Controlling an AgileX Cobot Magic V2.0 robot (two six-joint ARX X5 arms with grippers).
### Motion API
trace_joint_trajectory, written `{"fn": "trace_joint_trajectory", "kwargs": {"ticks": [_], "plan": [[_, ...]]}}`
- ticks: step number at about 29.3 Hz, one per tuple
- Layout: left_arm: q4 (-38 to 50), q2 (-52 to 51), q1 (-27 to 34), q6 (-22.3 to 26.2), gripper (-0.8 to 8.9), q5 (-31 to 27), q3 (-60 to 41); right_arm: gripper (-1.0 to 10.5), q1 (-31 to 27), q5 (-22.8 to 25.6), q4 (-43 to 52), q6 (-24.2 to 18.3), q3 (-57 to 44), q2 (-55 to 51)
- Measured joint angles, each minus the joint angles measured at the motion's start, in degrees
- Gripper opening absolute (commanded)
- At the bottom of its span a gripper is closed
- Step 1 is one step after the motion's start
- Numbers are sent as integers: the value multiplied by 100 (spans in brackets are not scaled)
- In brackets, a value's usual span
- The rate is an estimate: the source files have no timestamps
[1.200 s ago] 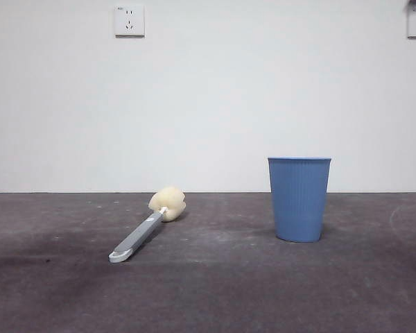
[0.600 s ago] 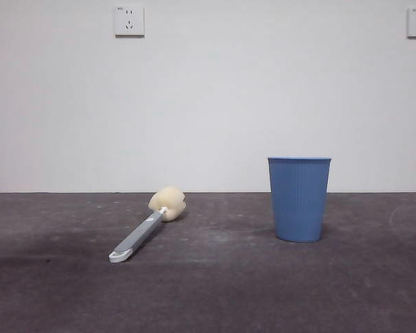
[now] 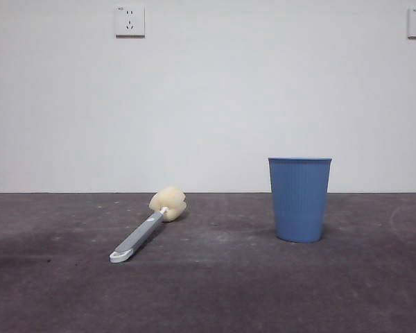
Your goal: Pick up the cup brush,pick up the cup,insert the brush into the cup,clean the cup,put the cup brush back,put the cup back to the fixed position on the table
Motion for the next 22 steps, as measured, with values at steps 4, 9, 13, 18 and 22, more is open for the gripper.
{"fn": "trace_joint_trajectory", "kwargs": {"ticks": [4,9,13,18,22], "plan": [[1331,-848,1123,433,-3,-2,-190,1,0,0,0,0,0,0],[3965,-1869,2129,1504,-3,105,-1344,1,0,0,0,-2,0,0],[4937,-2354,2730,1919,-3,111,-2459,1,0,0,0,-11,0,0],[5224,-2562,3077,2022,-3,131,-3696,1,0,0,0,-11,0,0],[5313,-2747,3077,2048,-3,177,-4496,1,0,-2,0,-11,0,0]]}}
